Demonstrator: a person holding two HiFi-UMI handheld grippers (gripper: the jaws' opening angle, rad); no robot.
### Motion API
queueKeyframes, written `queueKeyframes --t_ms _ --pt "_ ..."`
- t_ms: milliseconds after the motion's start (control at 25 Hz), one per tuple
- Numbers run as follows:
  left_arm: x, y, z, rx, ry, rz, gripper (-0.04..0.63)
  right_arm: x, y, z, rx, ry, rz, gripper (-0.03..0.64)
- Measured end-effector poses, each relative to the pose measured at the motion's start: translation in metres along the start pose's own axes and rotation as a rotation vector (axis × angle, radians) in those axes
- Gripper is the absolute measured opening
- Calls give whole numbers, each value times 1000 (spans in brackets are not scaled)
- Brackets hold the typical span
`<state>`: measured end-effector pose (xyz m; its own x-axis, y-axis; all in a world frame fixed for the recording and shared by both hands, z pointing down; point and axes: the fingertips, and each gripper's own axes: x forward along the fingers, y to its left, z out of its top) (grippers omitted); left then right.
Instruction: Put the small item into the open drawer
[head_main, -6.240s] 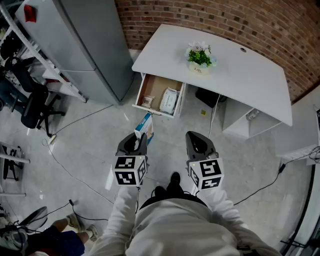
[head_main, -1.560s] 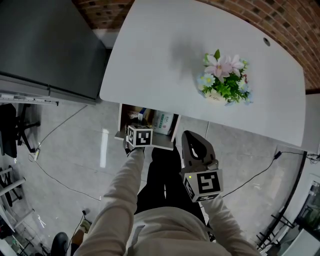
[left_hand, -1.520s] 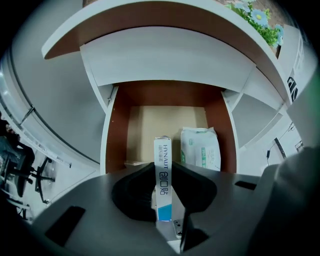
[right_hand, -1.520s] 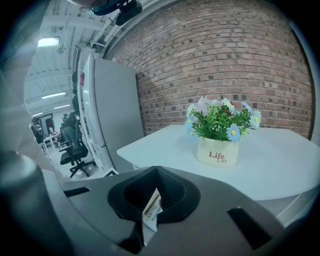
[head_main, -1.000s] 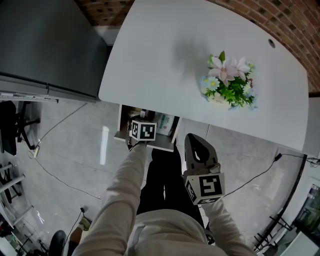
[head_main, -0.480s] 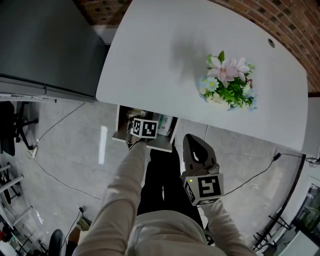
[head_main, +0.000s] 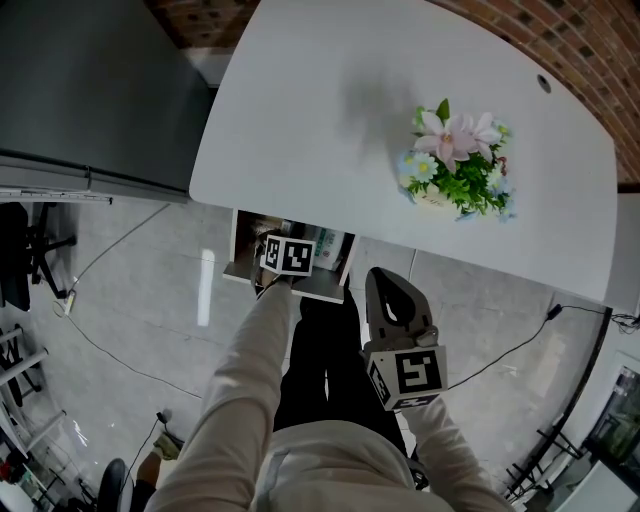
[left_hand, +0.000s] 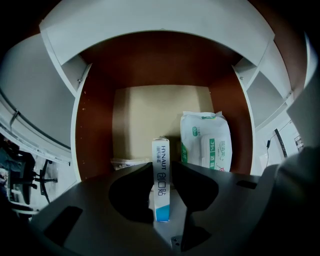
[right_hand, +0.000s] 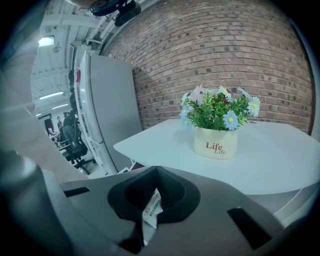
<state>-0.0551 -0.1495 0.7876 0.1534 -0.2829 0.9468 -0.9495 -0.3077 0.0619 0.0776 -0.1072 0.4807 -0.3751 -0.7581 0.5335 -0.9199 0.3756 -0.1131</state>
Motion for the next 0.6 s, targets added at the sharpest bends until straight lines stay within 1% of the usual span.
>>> queueKeyframes --t_ms 200,400,600 --pt "-4 0 2 2 -10 -10 143 -1 1 0 -2 1 4 26" --pt "-19 -1 10 -12 -59 -21 166 -2 2 0 -8 -5 10 26" --pt "-36 1 15 -27 -104 -34 167 -7 7 2 -15 -13 16 26"
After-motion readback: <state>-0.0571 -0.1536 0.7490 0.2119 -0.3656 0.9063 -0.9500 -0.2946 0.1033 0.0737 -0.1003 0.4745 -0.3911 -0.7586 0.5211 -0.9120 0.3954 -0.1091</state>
